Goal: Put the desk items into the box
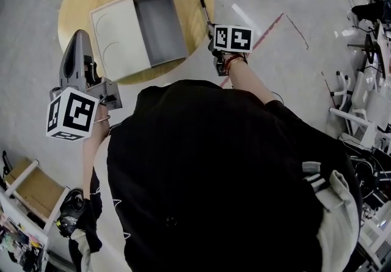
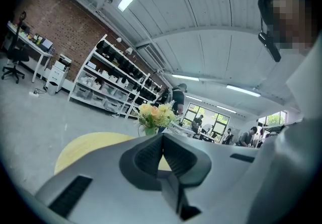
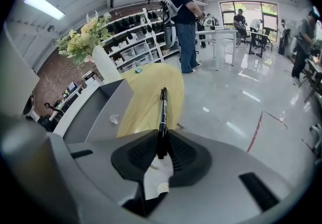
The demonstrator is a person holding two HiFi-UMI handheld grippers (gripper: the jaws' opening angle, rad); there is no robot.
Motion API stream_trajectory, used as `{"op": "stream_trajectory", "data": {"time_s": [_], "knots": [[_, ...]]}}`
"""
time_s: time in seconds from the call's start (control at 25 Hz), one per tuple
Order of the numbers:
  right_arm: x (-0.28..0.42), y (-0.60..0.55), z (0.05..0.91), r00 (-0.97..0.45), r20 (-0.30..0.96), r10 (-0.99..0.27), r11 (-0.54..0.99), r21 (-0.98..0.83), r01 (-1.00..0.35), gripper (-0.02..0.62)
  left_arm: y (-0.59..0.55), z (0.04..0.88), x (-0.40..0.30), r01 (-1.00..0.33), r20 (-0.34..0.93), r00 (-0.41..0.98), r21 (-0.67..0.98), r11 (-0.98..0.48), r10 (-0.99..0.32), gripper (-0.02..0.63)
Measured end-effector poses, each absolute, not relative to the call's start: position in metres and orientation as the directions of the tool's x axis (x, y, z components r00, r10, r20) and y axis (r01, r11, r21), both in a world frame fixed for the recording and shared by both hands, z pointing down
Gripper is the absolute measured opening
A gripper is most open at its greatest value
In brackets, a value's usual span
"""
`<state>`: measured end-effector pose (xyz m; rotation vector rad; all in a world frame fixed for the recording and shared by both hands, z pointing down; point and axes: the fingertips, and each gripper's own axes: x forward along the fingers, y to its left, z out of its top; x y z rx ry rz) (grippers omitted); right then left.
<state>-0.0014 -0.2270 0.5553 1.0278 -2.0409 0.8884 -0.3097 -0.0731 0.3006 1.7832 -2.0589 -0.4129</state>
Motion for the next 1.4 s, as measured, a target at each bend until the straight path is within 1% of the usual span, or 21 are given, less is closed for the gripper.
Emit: {"op": "stream_trajectory", "data": {"time_s": [0.64, 1.04, 1.4], "knots": [[-0.002, -0.242, 0.52, -0.487, 0.755, -0.439, 0.488, -0.255, -0.835, 0.063, -0.068, 0.287, -0.306, -0.873, 0.048, -0.137, 0.466, 0.143, -0.989, 0.011], [-0.036, -0.266, 0.469, -0.586, 0.649, -0.485, 0.537, -0.308, -0.786, 0.063, -0.069, 0.28, -0.312, -0.878, 0.035, -0.159, 0.452, 0.157, -0.987, 0.011], [-0.069, -0.268, 0.428, -0.681, 0.565, -0.466, 0.621, -0.339, -0.706, 0.063, -0.052, 0.275, -0.314, -0.875, 0.025, -0.213, 0.441, 0.202, -0.977, 0.011]]}}
